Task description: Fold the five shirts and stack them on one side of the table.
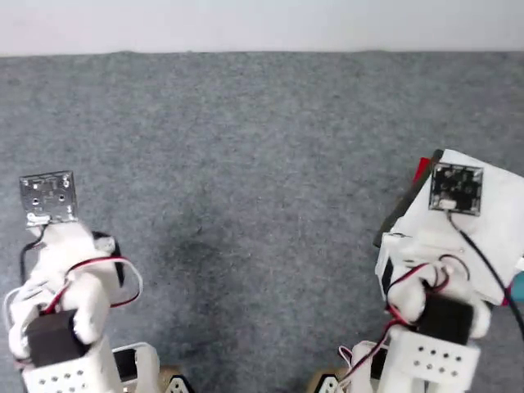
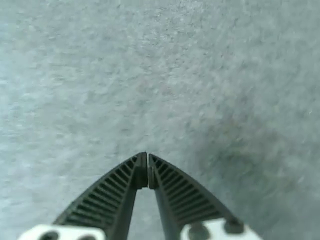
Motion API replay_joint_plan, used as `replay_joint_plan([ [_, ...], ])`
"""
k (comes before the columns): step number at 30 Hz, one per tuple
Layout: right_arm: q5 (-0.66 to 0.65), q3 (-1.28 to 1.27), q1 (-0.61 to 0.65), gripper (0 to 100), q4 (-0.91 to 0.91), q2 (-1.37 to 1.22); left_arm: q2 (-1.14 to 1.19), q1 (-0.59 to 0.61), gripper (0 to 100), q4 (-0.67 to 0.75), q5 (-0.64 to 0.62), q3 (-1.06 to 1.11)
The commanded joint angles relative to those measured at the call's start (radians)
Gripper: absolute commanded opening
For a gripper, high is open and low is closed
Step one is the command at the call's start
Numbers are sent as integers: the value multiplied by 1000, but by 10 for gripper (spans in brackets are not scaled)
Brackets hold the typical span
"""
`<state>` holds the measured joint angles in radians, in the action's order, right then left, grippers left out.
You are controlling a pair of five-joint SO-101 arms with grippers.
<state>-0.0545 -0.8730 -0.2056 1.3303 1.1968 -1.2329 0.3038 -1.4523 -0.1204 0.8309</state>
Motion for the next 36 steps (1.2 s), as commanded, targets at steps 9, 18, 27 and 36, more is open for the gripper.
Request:
replay_joint_plan([
  [9, 115, -275, 48, 10, -111, 254, 2, -124, 14, 351, -150, 272],
  [18, 204, -420, 243, 10, -90, 414, 0, -347, 13, 379, -176, 312],
  [27, 193, -654, 346, 10, -111, 616, 0, -431, 13, 667, -126, 579],
  [36, 60, -784, 363, 11, -116, 616, 2, -431, 13, 818, -94, 730],
])
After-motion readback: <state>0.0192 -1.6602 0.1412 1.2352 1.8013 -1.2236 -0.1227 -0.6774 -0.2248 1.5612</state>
